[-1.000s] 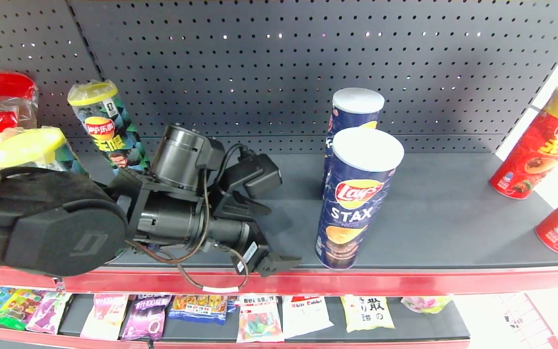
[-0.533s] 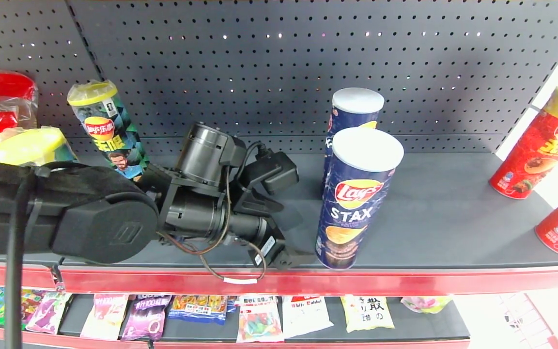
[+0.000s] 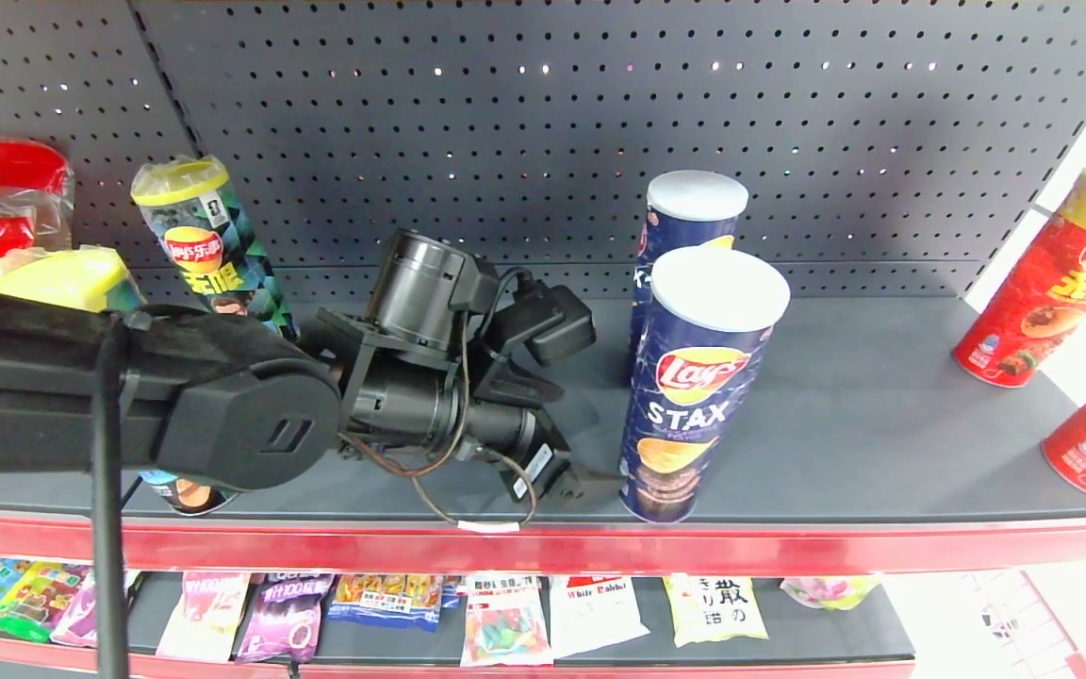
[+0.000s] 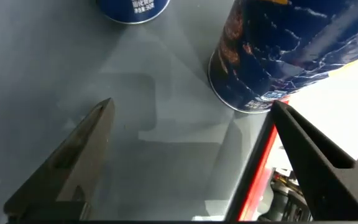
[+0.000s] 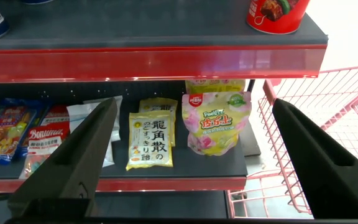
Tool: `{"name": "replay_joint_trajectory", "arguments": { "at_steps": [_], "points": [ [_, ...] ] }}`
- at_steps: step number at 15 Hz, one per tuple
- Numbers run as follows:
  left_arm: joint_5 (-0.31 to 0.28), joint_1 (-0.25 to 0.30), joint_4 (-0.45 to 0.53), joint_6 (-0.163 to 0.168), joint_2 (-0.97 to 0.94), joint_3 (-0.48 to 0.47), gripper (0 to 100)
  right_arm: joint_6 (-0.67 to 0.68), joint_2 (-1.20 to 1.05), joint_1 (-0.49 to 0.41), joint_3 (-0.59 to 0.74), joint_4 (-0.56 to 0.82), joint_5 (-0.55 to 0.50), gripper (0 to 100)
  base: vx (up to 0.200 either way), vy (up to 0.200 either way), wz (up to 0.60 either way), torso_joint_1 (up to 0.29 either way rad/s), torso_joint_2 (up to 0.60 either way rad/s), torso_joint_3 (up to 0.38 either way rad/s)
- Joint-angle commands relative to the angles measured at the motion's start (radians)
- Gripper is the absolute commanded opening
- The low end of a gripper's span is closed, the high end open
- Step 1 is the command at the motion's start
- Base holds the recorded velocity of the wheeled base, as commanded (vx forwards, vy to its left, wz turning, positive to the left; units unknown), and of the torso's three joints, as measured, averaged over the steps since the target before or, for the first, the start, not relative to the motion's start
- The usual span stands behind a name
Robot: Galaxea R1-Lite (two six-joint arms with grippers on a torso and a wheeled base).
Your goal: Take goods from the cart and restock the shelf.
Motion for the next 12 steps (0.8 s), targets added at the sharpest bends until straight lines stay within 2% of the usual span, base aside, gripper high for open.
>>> {"name": "replay_joint_trajectory", "arguments": {
  "at_steps": [1, 12],
  "points": [
    [0.000, 0.000, -0.001, 0.000, 0.006, -0.007, 100, 0.000, 0.001, 0.001, 0.000, 0.000, 0.000, 100, 0.000, 0.000, 0.00, 0.000, 0.00, 0.000],
    [0.000, -0.003, -0.001, 0.000, 0.020, -0.029, 100, 0.000, 0.001, -0.001, 0.000, 0.000, 0.000, 100, 0.000, 0.000, 0.00, 0.000, 0.00, 0.000]
  ]
}}
